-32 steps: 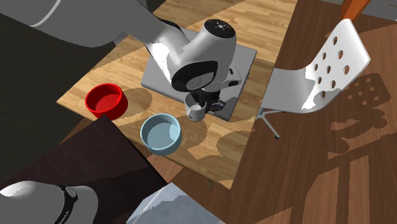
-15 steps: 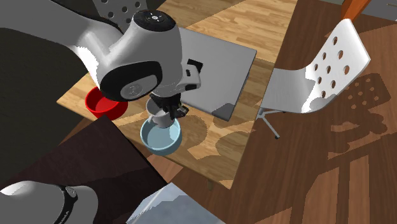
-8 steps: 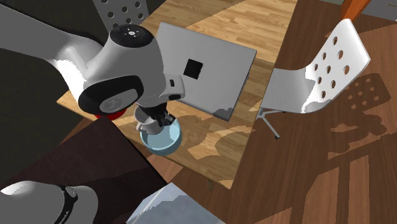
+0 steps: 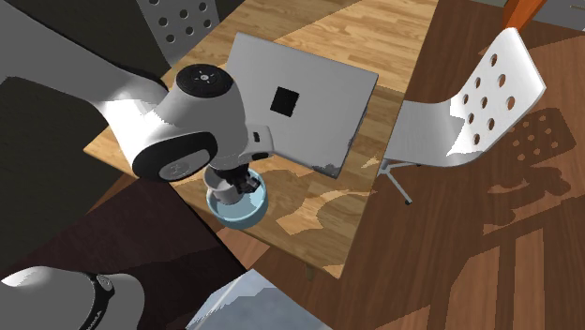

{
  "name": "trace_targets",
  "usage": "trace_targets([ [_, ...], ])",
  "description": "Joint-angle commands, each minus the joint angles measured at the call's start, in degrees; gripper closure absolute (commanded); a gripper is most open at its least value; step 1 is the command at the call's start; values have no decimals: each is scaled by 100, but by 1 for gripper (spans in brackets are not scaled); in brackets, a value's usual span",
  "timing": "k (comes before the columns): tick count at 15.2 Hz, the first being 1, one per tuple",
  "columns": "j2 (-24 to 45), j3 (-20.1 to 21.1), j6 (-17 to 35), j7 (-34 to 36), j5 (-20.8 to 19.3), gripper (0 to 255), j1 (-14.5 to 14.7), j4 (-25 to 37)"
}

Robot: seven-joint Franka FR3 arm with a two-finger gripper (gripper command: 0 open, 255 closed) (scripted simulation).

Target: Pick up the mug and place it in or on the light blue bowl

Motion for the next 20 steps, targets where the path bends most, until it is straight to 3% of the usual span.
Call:
trace_targets([
  [1,246,2,229,-82,106,255,28,20],
  [5,630,29,576,-253,320,255,54,51],
  [12,630,31,577,-253,320,255,52,51],
  [13,630,31,576,-253,320,0,52,51],
  [18,630,31,576,-253,320,0,52,51],
  [20,93,-40,71,-42,23,0,24,26],
])
